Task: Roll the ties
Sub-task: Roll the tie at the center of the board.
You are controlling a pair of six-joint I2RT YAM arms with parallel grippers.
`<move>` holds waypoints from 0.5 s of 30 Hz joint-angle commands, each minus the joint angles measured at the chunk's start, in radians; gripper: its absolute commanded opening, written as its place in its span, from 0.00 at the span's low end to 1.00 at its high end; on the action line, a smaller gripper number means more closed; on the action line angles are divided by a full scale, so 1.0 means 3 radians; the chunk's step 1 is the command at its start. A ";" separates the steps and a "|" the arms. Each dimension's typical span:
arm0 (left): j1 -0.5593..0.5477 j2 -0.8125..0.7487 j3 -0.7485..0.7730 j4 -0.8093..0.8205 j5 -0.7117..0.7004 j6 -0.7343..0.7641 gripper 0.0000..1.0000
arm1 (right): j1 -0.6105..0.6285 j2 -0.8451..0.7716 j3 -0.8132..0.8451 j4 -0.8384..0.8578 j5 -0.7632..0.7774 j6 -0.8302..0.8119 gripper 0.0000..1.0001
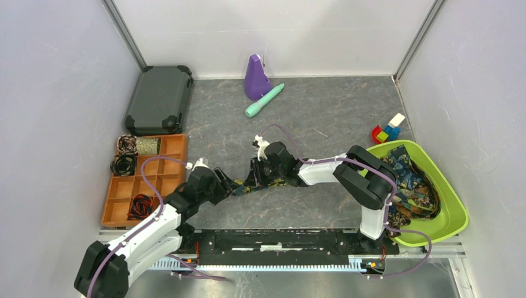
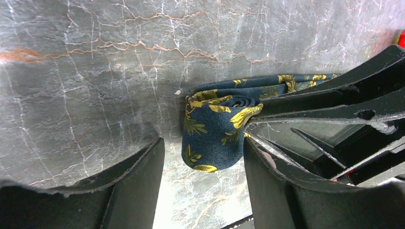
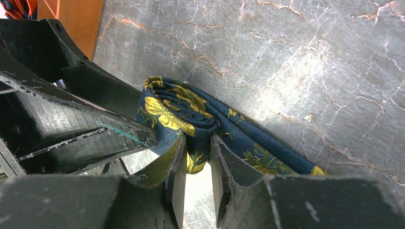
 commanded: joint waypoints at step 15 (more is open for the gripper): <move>0.0047 -0.0122 -0.0152 0.0423 0.0000 -0.0305 0.69 | -0.0075 0.0177 -0.0234 -0.0130 0.0146 -0.0134 0.27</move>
